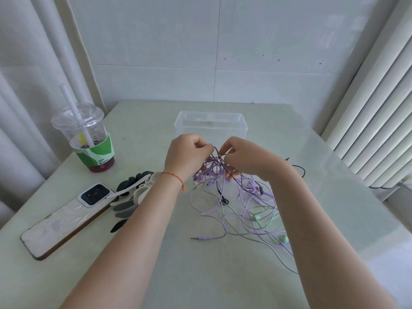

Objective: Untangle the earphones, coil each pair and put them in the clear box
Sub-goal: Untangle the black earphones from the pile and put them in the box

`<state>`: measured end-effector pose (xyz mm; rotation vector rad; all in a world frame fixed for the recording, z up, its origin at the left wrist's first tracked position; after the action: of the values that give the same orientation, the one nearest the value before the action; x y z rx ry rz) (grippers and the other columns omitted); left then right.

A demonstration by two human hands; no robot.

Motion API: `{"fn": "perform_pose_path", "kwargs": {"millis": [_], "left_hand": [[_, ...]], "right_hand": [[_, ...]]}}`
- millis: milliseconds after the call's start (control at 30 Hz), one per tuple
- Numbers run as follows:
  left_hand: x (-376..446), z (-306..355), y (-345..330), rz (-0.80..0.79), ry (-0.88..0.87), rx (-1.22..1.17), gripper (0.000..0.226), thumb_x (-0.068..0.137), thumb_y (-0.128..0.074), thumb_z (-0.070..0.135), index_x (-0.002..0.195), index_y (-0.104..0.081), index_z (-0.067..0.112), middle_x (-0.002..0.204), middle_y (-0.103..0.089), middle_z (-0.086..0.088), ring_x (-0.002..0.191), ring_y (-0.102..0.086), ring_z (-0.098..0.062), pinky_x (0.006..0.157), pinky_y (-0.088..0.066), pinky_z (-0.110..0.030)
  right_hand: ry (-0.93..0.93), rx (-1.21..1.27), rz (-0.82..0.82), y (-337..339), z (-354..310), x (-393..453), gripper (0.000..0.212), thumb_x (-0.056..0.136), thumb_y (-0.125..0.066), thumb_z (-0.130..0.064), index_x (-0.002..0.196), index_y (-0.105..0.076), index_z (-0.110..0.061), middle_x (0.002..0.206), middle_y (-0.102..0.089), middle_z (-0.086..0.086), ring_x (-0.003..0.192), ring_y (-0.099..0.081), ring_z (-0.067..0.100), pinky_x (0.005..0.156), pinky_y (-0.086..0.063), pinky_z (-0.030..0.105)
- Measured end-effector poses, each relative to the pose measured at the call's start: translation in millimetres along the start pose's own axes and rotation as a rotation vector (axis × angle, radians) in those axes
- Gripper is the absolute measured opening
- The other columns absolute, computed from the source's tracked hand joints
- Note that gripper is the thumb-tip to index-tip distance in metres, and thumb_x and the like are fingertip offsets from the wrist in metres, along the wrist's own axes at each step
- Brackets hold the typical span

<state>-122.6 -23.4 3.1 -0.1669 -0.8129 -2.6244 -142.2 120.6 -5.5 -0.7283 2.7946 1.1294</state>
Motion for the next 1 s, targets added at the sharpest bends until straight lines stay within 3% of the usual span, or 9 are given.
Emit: {"fn": "perform_pose_path", "kwargs": {"millis": [167,333,433,500,633,767,867,933,1000], "left_hand": [[2.2,-4.0,5.9,0.059,0.012,0.012,0.018,0.078,-0.067,0.023,0.062,-0.063,0.017,0.053,-0.06,0.008,0.053,-0.053,-0.008,0.056,-0.041,-0.023],[3.8,-9.6,4.3,0.025,0.019,0.07,0.018,0.082,-0.064,0.027,0.069,-0.07,0.015,0.063,-0.069,0.0,0.063,-0.063,-0.014,0.062,-0.047,-0.026],[5.0,-14.2,3.6,0.013,0.016,0.15,0.014,0.08,-0.067,0.029,0.069,-0.071,0.02,0.068,-0.071,0.004,0.073,-0.067,-0.017,0.069,-0.052,-0.027],[5.2,-15.9,3.2,0.002,0.019,0.169,0.008,0.077,-0.067,0.023,0.075,-0.073,0.028,0.071,-0.069,0.009,0.078,-0.067,-0.016,0.073,-0.052,-0.026],[3.8,-10.4,-3.5,-0.066,-0.027,0.196,0.023,0.078,-0.064,0.013,0.087,-0.073,0.032,0.085,-0.066,0.011,0.084,-0.06,-0.011,0.071,-0.039,-0.021],[-0.6,-1.0,-25.8,-0.287,-0.052,0.047,0.008,0.086,-0.069,0.028,0.09,-0.075,0.031,0.088,-0.071,0.016,0.088,-0.063,-0.009,0.08,-0.046,-0.024],[-7.5,2.1,-42.4,-0.425,-0.06,-0.108,0.017,0.083,-0.075,0.034,0.099,-0.075,0.029,0.095,-0.072,0.01,0.092,-0.065,-0.009,0.089,-0.049,-0.029],[-8.8,0.4,-47.1,-0.439,-0.062,-0.141,0.035,0.071,-0.079,0.04,0.104,-0.072,0.031,0.096,-0.07,0.005,0.087,-0.063,-0.012,0.082,-0.053,-0.036],[-8.0,-2.6,-46.9,-0.427,-0.057,-0.15,0.053,0.059,-0.079,0.045,0.108,-0.068,0.03,0.097,-0.067,0.002,0.08,-0.06,-0.015,0.076,-0.057,-0.046]], "right_hand": [[0.024,0.212,-0.058,-7.3,-0.8,-2.7,0.029,0.089,-0.05,0.004,0.116,-0.046,-0.008,0.077,-0.062,0.015,0.066,-0.07,0.033,0.077,-0.06,0.043],[0.02,0.225,0.003,4.2,5.7,1.9,0.031,0.088,-0.059,0.0,0.117,-0.053,-0.012,0.075,-0.057,0.011,0.064,-0.055,0.027,0.061,-0.051,0.036],[0.031,-0.009,0.109,19.5,7.1,3.1,0.021,0.083,-0.07,-0.012,0.102,-0.064,-0.019,0.073,-0.058,0.003,0.061,-0.051,0.021,0.053,-0.04,0.025],[0.042,-0.196,0.151,26.5,5.3,1.8,0.014,0.079,-0.074,-0.019,0.091,-0.069,-0.022,0.071,-0.059,-0.005,0.06,-0.054,0.017,0.052,-0.037,0.022],[0.059,-0.357,0.173,30.3,1.5,0.4,0.003,0.083,-0.069,-0.022,0.084,-0.072,-0.022,0.071,-0.061,-0.011,0.063,-0.057,0.01,0.054,-0.039,0.021],[0.124,-0.4,0.228,34.9,-7.5,0.4,0.01,0.09,-0.062,-0.023,0.087,-0.068,-0.016,0.072,-0.059,-0.005,0.061,-0.052,0.008,0.059,-0.037,0.025],[0.211,-0.25,0.353,43.7,-18.3,-1.6,0.01,0.096,-0.054,-0.02,0.094,-0.063,-0.015,0.098,-0.052,0.001,0.079,-0.051,0.015,0.073,-0.033,0.024],[0.294,-0.126,0.528,58.6,-28.0,-10.2,0.01,0.096,-0.054,-0.017,0.099,-0.063,-0.013,0.106,-0.044,0.002,0.099,-0.049,0.021,0.083,-0.03,0.022],[0.372,-0.045,0.694,73.9,-36.6,-24.9,0.008,0.095,-0.056,-0.013,0.096,-0.063,-0.01,0.104,-0.048,0.002,0.104,-0.05,0.023,0.083,-0.03,0.019]]}}
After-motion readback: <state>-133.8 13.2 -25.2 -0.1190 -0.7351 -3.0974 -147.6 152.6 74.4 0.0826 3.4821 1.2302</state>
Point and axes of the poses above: each hand's wrist, its own x-axis towards the middle knuckle, its own y-axis out of the back of the hand, z = x × y, the point moved 10 cm from there along x, towards the middle knuckle
